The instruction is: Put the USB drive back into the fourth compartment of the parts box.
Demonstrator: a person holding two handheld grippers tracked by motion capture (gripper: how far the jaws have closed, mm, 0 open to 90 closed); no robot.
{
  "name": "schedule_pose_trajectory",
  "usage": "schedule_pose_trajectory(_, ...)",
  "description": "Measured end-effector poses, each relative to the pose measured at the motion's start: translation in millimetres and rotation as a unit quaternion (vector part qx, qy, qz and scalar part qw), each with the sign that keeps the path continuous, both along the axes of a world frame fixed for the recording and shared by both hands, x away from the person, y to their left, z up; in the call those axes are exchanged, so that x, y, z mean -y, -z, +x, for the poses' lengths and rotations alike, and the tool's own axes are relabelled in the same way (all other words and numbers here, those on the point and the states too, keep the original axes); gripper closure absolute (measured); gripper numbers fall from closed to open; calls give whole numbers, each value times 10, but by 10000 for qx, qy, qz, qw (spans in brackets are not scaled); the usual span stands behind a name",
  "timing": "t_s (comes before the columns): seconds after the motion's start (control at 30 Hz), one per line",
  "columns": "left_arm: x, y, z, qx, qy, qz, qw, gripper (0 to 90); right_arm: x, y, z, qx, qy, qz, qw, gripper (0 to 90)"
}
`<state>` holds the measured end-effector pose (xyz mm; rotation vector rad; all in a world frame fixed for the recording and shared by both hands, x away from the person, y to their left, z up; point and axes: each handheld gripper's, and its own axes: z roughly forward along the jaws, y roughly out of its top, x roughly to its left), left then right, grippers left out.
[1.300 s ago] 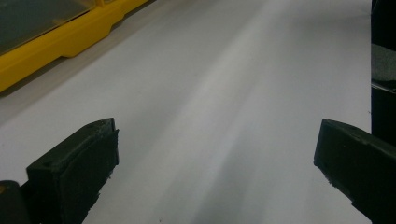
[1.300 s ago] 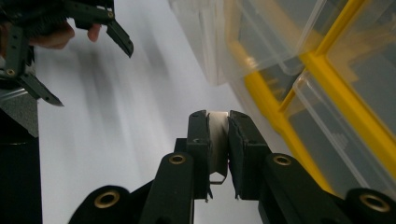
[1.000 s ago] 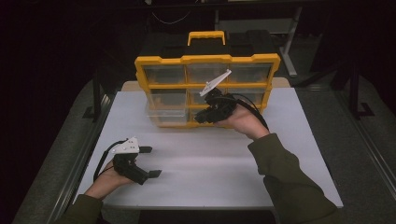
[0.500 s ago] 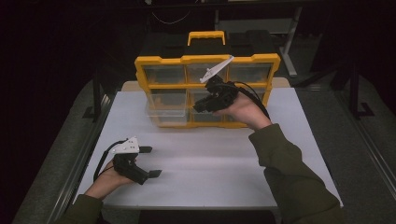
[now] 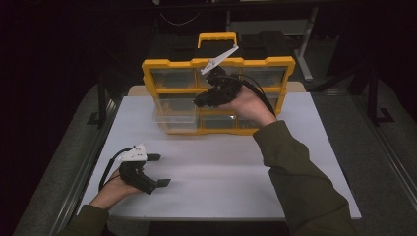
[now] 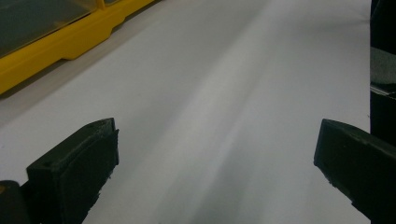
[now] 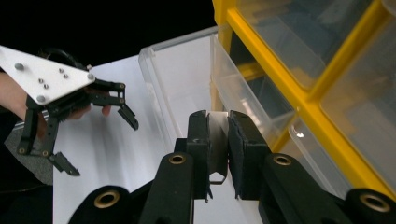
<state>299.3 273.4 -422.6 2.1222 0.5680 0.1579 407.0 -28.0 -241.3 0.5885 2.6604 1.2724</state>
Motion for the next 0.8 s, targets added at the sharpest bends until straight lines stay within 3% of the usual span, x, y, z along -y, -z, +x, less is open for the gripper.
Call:
schedule_pose_trajectory(0.47,-7,-2,-7,5,-15,3,10000,0,-334,115,60,-126,-250,-87,9996,769)
schedule_pose_trajectory(0.5,-18,0,-12,10,-36,-1,10000,0,-349,128,65,-136,-271,-92,9995,762)
schedule_pose_trajectory(0.53,-23,-1,-12,17,-42,-4,10000,0,-357,141,66,-143,-236,-52,9996,691)
schedule_pose_trajectory(0.8,-17,-5,-25,30,-33,-8,10000,0,-144,157,-17,-147,-26,81,9999,584)
